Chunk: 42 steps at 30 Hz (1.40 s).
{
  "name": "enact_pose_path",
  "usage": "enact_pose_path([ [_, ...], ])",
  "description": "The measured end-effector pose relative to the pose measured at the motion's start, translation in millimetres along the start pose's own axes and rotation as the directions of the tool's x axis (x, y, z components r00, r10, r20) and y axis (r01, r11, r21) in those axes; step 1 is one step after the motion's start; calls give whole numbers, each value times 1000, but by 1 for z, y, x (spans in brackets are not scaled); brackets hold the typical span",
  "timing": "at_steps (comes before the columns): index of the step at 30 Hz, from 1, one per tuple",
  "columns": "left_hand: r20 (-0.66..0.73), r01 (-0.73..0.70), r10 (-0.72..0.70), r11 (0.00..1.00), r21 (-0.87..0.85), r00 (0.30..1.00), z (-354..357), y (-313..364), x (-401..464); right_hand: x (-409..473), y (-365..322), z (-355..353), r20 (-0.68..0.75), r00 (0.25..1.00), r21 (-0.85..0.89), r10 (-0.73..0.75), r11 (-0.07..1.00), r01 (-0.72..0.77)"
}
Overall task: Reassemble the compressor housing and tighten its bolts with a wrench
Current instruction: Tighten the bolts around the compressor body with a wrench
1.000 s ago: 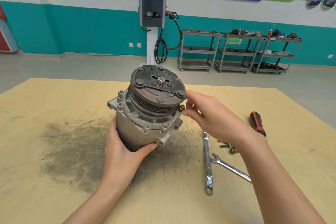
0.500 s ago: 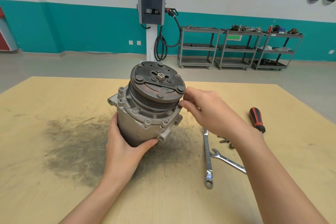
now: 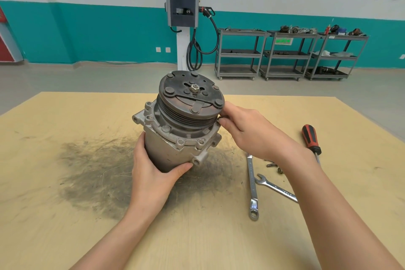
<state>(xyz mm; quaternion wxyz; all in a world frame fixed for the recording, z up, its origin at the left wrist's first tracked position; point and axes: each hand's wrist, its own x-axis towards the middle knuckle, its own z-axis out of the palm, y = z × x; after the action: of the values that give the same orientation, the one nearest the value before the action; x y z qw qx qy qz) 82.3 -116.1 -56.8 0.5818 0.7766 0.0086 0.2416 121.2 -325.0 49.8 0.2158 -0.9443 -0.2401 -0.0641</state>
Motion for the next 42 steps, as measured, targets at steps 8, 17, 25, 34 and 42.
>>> enact_pose_path([
  [8, 1, -8, 8, 1000, 0, 1000, 0, 0, 1, 0, -1, 1, -43, 999, 3, 8, 1000, -8],
  [17, -6, -6, 6, 1000, 3, 1000, 0, 0, 0, -1, -1, 1, -28, 999, -29, -18, 999, 17],
  [25, -4, 6, -6, 1000, 5, 1000, 0, 1, 0, -1, -5, -1, -90, 996, -118, 29, 992, -40],
  [34, 7, 21, -21, 1000, -3, 1000, 0, 4, -1, -3, -4, -5, -36, 999, -69, -15, 998, 13],
  [42, 14, 27, -27, 1000, -6, 1000, -1, 6, -1, -1, -8, 2, -71, 997, -131, 34, 990, -43],
])
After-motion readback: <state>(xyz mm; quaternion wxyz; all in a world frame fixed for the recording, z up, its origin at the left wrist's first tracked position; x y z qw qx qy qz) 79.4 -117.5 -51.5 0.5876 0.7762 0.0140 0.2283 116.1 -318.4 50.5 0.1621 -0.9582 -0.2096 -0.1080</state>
